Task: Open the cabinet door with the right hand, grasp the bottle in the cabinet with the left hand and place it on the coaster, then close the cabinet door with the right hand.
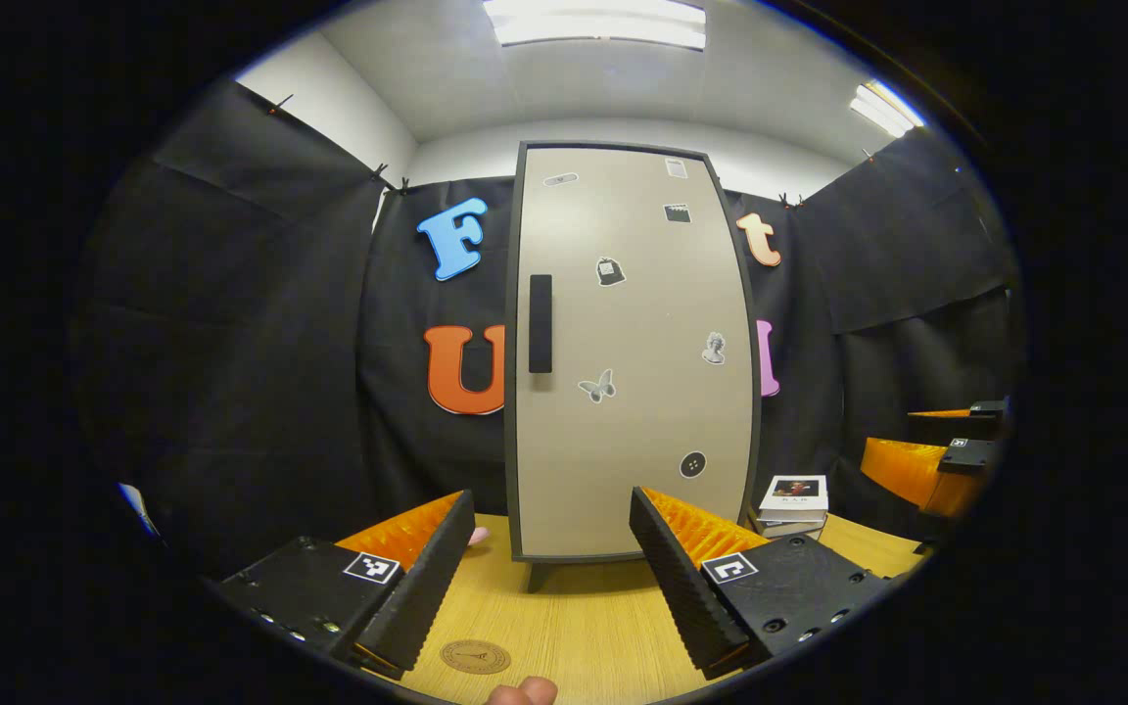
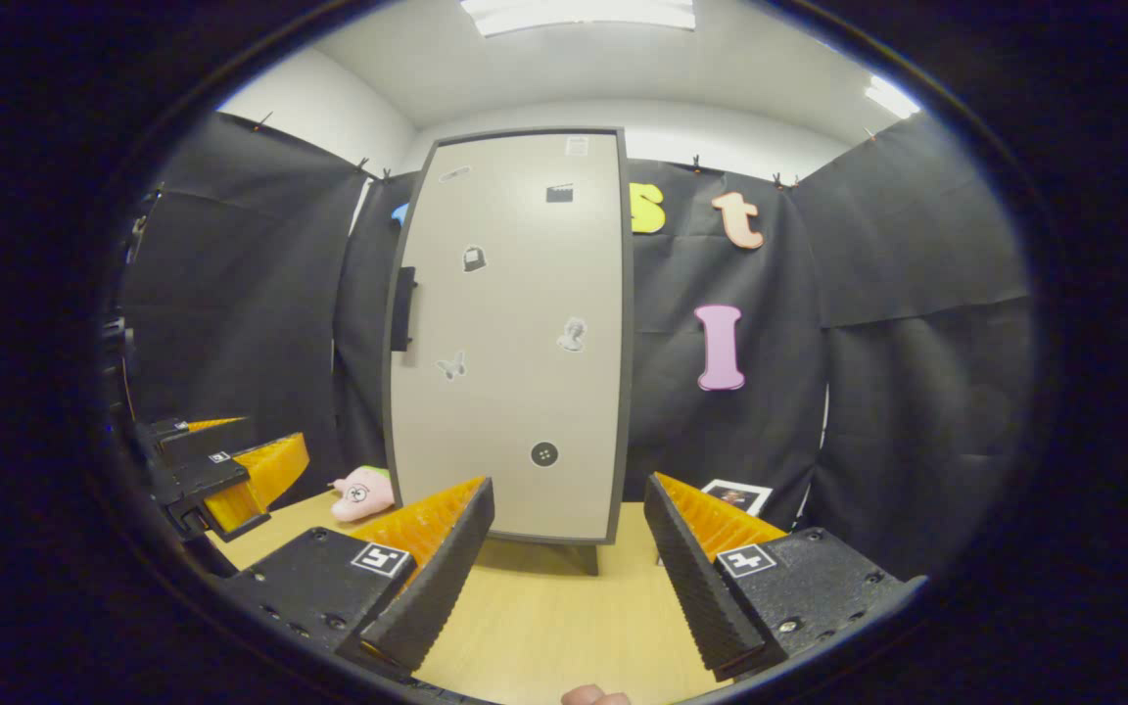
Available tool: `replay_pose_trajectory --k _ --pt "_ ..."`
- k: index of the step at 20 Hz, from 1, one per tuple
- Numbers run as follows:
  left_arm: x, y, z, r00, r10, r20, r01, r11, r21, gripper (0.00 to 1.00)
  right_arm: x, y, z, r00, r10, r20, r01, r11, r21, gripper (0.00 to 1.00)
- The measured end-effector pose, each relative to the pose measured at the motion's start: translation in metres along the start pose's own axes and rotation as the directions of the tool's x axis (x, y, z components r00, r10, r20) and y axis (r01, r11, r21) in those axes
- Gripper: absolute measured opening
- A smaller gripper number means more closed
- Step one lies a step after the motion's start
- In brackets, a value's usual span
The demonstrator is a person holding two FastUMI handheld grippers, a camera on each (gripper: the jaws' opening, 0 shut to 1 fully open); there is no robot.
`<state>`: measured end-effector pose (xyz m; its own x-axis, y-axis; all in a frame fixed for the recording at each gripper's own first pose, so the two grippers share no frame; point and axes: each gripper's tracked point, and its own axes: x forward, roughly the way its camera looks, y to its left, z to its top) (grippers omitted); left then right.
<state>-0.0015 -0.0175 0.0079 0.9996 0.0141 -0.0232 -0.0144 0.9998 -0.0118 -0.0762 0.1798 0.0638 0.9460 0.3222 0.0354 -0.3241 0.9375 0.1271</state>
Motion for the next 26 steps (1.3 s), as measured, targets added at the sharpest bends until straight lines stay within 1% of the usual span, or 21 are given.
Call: replay_pose_trajectory --k 2,4,8,17,26 --pt "-0.001 0.003 0.0 1.0 0.001 -0.001 -0.001 1.0 -0.006 0.96 0.004 0.009 0.0 1.0 0.025 -0.001 -0.025 1.0 0.016 0.99" --pt "-0.002 0.004 0.003 1.0 0.003 0.007 -0.003 1.0 -0.009 0.96 0.008 0.01 0.0 0.999 0.033 -0.005 -0.033 0.999 0.017 0.99" --pt "-0.005 0.005 0.006 1.0 0.0 0.019 0.0 1.0 -0.008 0.96 0.008 0.012 0.002 1.0 0.026 -0.006 -0.026 1.0 0.002 0.99" --pt "-0.008 0.001 0.004 0.999 -0.029 0.017 0.029 1.0 -0.008 0.96 0.005 0.008 0.0 1.0 -0.003 -0.014 0.003 1.0 0.004 0.99" --pt "-0.014 0.004 0.006 0.999 -0.038 0.019 0.039 0.999 -0.011 0.96 -0.003 0.014 0.001 1.0 -0.018 -0.01 0.017 1.0 -0.005 0.99"
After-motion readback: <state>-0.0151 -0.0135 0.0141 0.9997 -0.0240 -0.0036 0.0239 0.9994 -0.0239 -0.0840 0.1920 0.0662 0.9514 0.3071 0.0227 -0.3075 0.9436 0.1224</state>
